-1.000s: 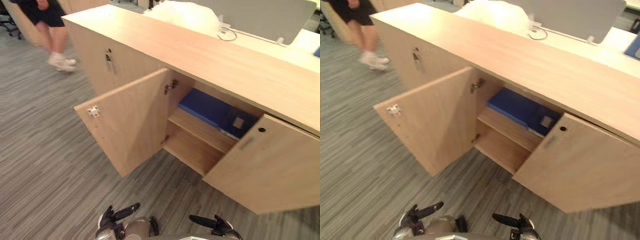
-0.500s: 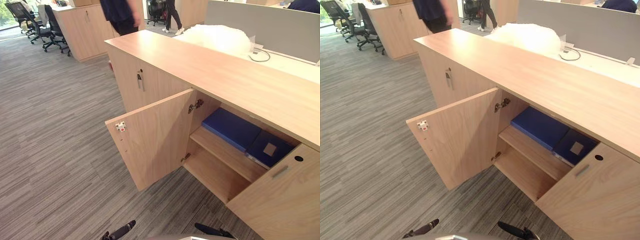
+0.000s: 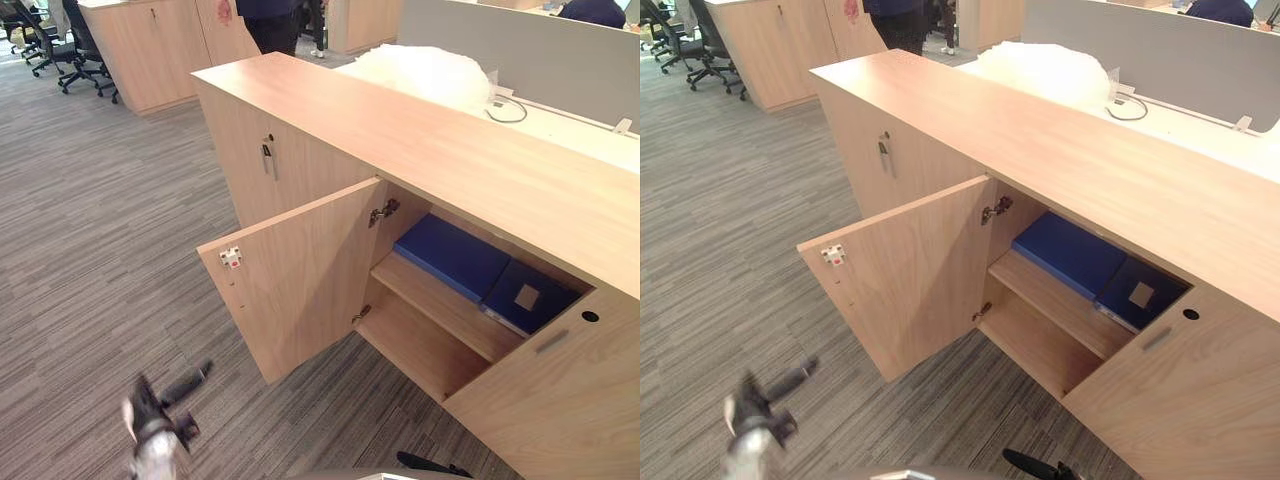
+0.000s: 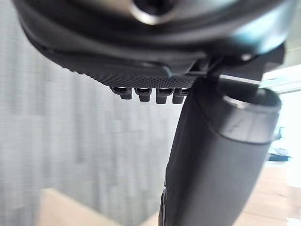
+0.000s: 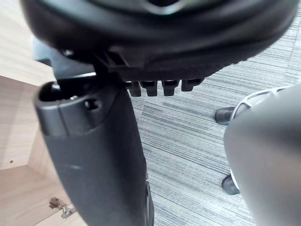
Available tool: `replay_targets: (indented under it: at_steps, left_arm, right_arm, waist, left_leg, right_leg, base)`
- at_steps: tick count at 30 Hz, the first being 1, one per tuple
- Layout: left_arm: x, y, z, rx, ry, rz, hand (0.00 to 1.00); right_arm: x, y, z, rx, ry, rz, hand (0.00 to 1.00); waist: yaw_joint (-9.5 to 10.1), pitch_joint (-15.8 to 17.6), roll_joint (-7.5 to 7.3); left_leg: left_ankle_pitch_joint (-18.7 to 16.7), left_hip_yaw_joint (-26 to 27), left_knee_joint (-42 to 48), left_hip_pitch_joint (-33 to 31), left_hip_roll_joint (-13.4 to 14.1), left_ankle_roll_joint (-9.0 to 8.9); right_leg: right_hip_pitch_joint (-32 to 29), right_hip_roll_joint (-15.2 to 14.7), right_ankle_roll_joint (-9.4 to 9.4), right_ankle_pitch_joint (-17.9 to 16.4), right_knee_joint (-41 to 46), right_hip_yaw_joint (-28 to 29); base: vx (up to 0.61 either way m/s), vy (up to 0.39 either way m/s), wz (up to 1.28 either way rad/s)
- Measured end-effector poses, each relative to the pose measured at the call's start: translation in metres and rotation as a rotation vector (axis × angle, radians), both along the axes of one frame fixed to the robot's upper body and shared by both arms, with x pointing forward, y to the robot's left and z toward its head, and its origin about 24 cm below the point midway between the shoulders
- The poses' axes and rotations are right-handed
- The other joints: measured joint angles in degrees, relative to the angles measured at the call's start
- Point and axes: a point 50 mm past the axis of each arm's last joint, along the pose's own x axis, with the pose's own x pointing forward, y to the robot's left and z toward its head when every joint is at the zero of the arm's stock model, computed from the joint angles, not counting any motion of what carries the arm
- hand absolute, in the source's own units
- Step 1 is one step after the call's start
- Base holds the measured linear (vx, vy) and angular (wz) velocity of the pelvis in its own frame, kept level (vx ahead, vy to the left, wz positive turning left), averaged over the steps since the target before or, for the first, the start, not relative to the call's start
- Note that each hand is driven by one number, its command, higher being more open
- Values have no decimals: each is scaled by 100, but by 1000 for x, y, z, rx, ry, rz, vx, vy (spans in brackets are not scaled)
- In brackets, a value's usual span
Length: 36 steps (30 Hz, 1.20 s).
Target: Walk over to the cabinet, pick up the folder, carry it to the office cabinet, place the folder inside the office cabinet, then close the office cabinet door
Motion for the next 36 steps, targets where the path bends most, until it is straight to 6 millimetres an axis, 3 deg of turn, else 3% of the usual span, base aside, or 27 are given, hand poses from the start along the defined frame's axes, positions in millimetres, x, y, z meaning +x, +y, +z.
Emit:
replay_targets:
  at_steps: [2,4,12,19,27,36]
  left_arm:
    - [21,5,34,117,-106,-38,100]
    - [29,3,40,136,-129,-57,100]
    - [38,-16,32,91,-94,-138,100]
    - [55,-35,34,101,-54,-407,100]
    - [58,-24,37,270,99,-522,100]
    - [63,-16,41,358,158,-565,100]
  right_arm:
    - [-1,-5,1,-3,-4,-33,100]
    - [-3,-10,2,-8,-8,-56,100]
    - [-6,-5,1,19,-8,-69,100]
    - [-3,-8,2,17,-14,-32,100]
    - [-7,-14,3,14,-12,-8,100]
    - [-15,-12,2,25,7,23,100]
  waist:
    - [11,-34,113]
    - [1,-64,222]
    - [2,-116,126]
    - [-5,-169,235]
    - [18,-204,282]
    - [14,-317,178]
  left_leg:
    - [0,51,0,1,1,1]
    - [-2,67,0,9,-2,4]
    - [-9,195,1,80,158,11]
    - [-65,352,54,122,350,-81]
    - [-70,353,73,117,394,-100]
    - [-74,362,73,115,391,-123]
  right_leg:
    - [-37,-6,-23,56,0,87]
    - [-41,-14,-44,75,-1,146]
    - [-41,130,-48,77,-15,376]
    - [-40,303,-55,75,-20,648]
    - [-38,342,-73,70,-25,665]
    - [-44,340,-113,98,-30,709]
  base:
    - [-2,2,-18]
    - [1,-4,-12]
    - [-8,-64,-11]
    - [-43,-90,-14]
    - [-42,-55,0]
    - [-17,-12,-1]
